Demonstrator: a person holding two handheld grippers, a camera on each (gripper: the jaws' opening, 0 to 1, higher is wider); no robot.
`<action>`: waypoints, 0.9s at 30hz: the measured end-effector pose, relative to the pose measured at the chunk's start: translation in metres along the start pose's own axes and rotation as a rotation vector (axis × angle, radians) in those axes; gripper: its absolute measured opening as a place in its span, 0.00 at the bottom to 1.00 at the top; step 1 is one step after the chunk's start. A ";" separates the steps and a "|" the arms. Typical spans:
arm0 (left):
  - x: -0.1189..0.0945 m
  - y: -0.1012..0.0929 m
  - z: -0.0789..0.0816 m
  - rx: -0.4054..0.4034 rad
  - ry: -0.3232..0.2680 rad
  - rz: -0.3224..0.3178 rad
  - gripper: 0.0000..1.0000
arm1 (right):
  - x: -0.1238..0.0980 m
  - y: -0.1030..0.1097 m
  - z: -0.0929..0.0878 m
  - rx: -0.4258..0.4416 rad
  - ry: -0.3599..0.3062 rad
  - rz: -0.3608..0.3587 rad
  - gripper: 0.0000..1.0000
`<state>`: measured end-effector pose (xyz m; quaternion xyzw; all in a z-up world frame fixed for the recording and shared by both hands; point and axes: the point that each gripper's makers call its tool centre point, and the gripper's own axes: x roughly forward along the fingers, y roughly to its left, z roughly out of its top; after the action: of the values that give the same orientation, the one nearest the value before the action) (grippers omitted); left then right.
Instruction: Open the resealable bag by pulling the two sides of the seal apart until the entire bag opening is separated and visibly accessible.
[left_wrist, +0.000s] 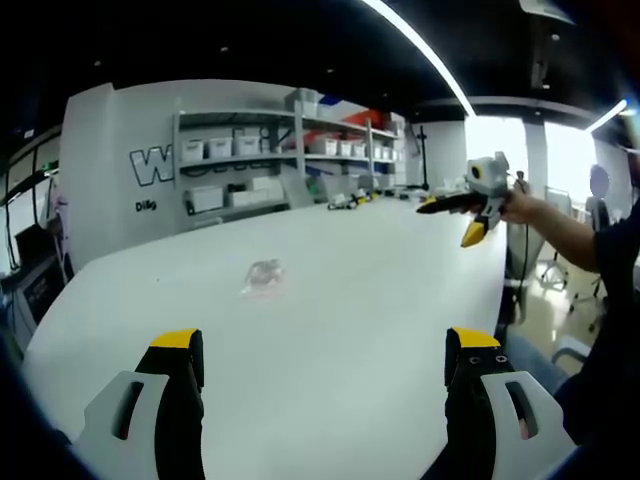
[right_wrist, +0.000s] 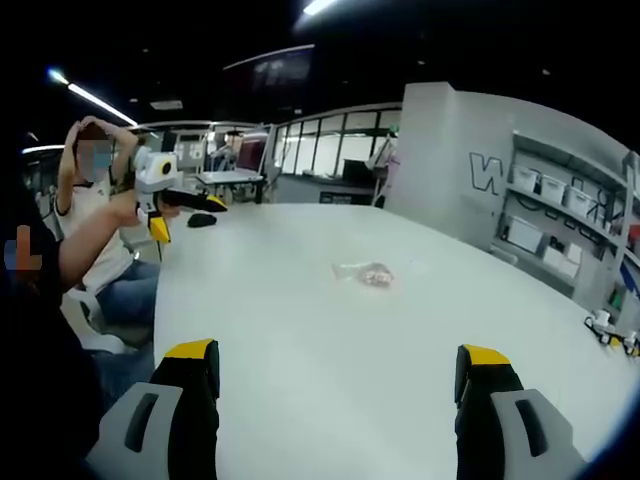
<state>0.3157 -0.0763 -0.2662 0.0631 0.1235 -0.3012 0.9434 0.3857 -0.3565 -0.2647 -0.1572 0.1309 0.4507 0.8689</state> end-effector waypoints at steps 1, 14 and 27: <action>0.000 0.000 0.000 0.001 0.001 0.001 1.00 | 0.000 -0.001 0.000 -0.002 0.001 -0.002 1.00; 0.000 0.004 -0.001 -0.002 0.004 -0.001 1.00 | 0.001 -0.002 0.001 -0.006 0.000 -0.003 1.00; 0.002 0.002 -0.004 -0.009 0.003 -0.001 1.00 | 0.008 0.001 0.008 -0.015 -0.007 -0.008 1.00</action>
<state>0.3173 -0.0750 -0.2708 0.0594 0.1263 -0.3011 0.9433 0.3900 -0.3470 -0.2606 -0.1625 0.1239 0.4487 0.8700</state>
